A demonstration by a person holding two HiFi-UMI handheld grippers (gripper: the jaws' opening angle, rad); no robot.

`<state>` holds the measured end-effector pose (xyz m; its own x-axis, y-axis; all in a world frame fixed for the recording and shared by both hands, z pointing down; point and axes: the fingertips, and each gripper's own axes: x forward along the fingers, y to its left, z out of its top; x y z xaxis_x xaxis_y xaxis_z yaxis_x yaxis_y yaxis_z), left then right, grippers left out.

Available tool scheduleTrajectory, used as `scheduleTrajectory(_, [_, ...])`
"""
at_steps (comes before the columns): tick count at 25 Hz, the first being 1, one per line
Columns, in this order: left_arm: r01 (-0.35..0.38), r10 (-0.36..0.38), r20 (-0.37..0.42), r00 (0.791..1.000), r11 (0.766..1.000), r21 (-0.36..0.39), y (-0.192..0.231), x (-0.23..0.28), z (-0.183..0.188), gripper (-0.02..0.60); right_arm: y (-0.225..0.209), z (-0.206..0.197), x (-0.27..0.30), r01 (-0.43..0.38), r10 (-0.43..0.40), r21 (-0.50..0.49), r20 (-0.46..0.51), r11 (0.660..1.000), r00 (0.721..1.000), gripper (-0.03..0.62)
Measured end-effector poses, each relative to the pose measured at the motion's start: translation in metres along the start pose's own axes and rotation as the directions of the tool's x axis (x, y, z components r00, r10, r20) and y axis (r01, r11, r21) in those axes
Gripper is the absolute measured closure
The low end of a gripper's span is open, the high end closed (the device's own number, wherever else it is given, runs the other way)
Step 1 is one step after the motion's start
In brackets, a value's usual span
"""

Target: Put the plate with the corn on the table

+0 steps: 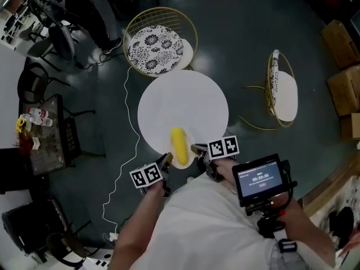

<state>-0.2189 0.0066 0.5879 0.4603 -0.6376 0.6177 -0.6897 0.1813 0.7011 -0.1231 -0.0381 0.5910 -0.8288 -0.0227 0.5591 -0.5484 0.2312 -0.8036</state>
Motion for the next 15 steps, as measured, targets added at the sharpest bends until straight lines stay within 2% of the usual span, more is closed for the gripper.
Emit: scheduleTrajectory(15, [-0.021, 0.021, -0.026, 0.999, 1.0, 0.013, 0.006, 0.06, 0.042, 0.543, -0.038, 0.061, 0.014, 0.007, -0.006, 0.001, -0.022, 1.0, 1.0, 0.559])
